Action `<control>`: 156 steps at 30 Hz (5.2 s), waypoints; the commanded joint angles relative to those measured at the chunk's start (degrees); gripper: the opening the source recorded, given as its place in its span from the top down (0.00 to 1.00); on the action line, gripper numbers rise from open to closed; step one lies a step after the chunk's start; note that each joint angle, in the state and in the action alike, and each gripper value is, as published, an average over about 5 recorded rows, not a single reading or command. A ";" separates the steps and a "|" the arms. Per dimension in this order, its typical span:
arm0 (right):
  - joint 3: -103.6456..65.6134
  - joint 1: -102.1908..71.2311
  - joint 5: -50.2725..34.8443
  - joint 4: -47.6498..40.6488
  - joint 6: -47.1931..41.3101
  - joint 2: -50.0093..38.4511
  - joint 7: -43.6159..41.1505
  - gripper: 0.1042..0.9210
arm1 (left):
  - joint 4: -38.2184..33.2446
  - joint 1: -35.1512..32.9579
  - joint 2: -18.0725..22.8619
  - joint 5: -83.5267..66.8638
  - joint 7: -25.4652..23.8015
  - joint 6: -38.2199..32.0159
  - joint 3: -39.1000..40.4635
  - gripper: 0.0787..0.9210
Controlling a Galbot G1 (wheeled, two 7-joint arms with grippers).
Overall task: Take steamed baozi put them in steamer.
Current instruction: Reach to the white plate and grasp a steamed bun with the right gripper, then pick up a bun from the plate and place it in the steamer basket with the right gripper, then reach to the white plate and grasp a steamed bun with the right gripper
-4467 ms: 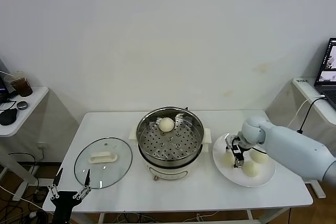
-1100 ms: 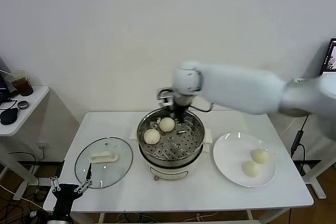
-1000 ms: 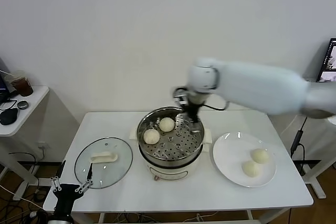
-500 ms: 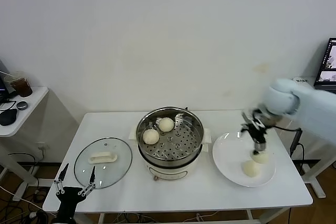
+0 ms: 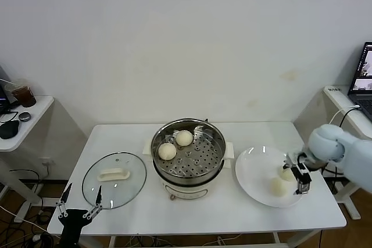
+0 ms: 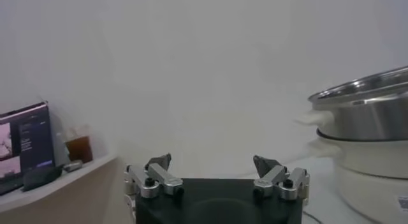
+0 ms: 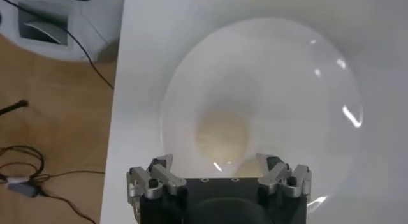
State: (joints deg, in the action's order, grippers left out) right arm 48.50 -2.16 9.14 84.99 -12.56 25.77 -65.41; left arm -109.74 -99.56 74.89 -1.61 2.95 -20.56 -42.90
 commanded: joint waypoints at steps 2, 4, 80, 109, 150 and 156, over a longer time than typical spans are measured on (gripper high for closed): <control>-7.50 -9.61 3.55 -6.54 1.55 4.07 2.92 0.12 | 0.07 0.01 0.15 0.06 0.02 0.07 -0.35 0.12; -7.85 -9.78 3.60 -7.15 1.65 4.90 3.31 0.12 | 0.09 0.01 0.21 0.09 0.04 0.09 -0.37 0.12; 26.69 31.98 -3.20 -7.65 38.06 46.60 0.41 0.47 | -0.24 0.99 -0.01 -1.68 0.19 -0.62 -1.55 0.12; 24.09 33.97 -2.23 -6.77 39.22 42.63 0.29 0.18 | 0.42 1.22 0.17 -2.13 0.43 -1.21 -1.50 0.12; -19.42 -10.04 9.74 -14.87 7.08 3.04 -1.49 0.12 | 1.30 2.39 -0.64 -0.83 0.00 -0.83 -0.41 0.12; -21.14 -11.61 11.78 -19.17 7.66 7.52 0.34 0.12 | 1.16 2.15 -0.53 -0.82 0.01 -0.76 -0.70 0.12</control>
State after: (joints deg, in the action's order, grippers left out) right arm 36.13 -3.58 16.40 72.05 -5.04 30.70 -67.58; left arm -108.53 -97.35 74.35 -2.51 2.95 -21.37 -43.53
